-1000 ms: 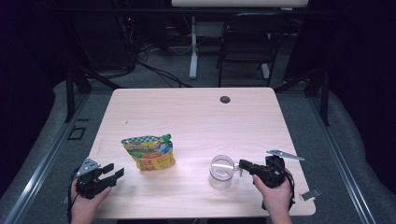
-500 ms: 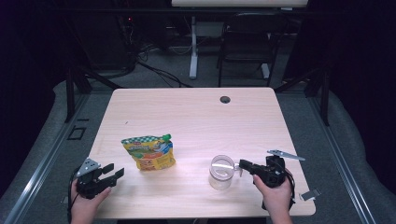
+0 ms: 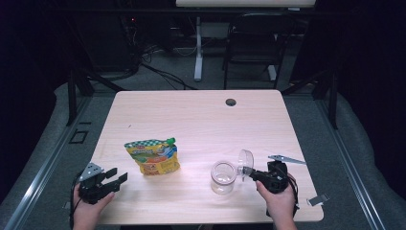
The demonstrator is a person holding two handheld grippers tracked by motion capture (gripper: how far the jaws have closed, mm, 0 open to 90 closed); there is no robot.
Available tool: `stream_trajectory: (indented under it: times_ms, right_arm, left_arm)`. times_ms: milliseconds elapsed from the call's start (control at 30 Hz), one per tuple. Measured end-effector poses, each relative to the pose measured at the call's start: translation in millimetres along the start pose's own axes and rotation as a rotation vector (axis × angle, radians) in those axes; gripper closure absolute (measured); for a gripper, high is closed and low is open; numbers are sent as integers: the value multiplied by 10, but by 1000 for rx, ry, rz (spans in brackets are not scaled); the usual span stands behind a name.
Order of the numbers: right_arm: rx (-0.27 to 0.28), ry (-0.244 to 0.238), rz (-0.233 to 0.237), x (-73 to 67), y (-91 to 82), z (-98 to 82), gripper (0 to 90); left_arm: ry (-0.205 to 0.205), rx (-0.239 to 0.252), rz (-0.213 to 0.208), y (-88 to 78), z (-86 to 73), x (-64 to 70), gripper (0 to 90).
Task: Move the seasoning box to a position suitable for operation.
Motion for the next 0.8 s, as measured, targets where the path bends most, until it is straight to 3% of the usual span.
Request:
stream_trajectory:
  times_ms: [133,667,700,800]
  right_arm:
    - [-4,26,28,20,1,-5,899]
    - [-1,31,34,55,3,-12,864]
    - [3,28,25,68,4,-13,865]
    - [1,-45,-77,152,36,-63,833]
  left_arm:
    - [-4,0,2,-9,-4,-7,475]
    - [4,4,7,-8,10,-9,476]
    - [6,1,10,-7,15,-8,477]
    - [15,1,10,5,32,-8,477]
Point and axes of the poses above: each handheld gripper's, and its own axes: y roughly forward along the jaws, z roughly out of its top, x roughly to its right, the point moved 8 cm from there along y, roughly forward along the jaws, and after that the axes turned 12 degrees about -z, right-handed, at the moved point
